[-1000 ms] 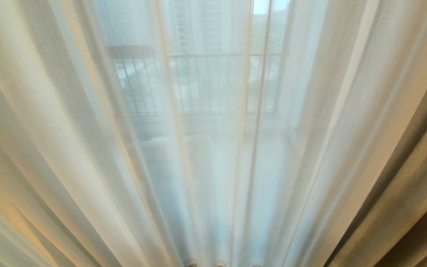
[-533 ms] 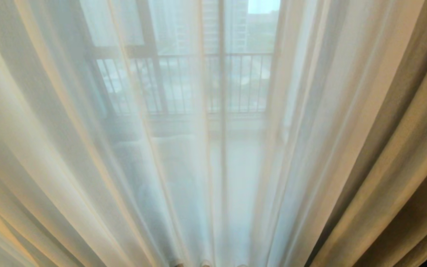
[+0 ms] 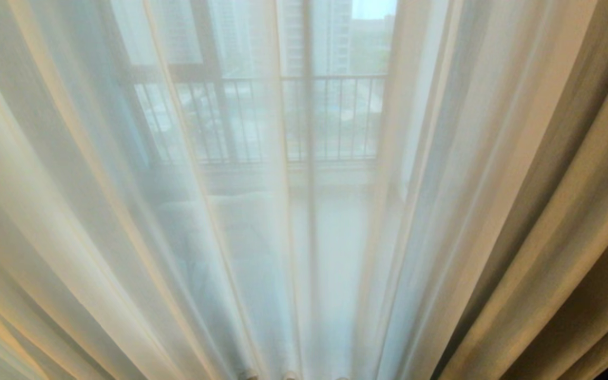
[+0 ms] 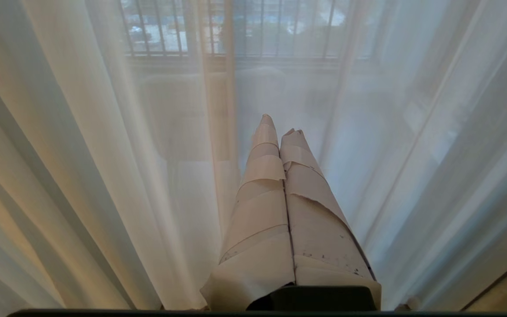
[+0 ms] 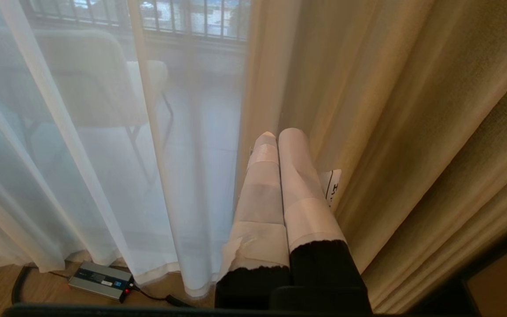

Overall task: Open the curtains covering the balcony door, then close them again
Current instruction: Close the outer curtains on both sides

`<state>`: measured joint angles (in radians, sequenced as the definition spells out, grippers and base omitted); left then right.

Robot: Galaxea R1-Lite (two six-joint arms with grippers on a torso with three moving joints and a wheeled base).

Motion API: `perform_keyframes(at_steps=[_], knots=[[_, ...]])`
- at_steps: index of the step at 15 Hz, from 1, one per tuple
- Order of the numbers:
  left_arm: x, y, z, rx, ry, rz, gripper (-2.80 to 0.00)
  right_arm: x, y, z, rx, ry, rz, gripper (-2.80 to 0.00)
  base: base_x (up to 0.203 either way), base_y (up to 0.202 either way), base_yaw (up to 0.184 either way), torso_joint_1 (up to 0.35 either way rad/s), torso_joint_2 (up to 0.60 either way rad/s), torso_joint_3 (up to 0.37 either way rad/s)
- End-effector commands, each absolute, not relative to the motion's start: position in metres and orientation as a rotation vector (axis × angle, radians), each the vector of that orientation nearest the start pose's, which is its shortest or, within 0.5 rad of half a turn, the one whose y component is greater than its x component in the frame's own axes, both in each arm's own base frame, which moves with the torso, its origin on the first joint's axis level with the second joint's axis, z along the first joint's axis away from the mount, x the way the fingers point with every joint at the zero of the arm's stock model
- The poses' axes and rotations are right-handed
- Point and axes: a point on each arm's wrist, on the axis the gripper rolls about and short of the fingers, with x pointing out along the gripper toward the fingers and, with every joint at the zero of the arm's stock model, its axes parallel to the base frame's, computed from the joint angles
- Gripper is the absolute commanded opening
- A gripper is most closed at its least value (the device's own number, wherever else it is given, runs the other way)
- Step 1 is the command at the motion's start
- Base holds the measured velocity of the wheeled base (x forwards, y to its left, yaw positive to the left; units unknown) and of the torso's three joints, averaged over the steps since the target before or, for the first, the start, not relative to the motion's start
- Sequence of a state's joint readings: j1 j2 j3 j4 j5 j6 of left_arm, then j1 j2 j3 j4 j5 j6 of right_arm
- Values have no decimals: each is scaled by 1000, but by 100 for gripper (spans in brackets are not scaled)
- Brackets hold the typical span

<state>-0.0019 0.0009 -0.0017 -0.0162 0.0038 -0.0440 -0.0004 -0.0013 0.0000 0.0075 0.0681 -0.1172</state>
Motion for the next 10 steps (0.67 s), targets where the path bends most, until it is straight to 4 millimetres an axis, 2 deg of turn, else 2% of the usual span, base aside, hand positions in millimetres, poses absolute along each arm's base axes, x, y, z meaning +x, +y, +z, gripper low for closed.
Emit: perform_keyframes(at_steps=[1,10], knots=[[-23,0,78,-45,-18,3,-280,-23,2,75,-118,3,69,-280,0,0,0,0,0,0],[-23,0,78,-45,-19,3,-280,-23,1,75,-96,3,66,-280,0,0,0,0,0,0]])
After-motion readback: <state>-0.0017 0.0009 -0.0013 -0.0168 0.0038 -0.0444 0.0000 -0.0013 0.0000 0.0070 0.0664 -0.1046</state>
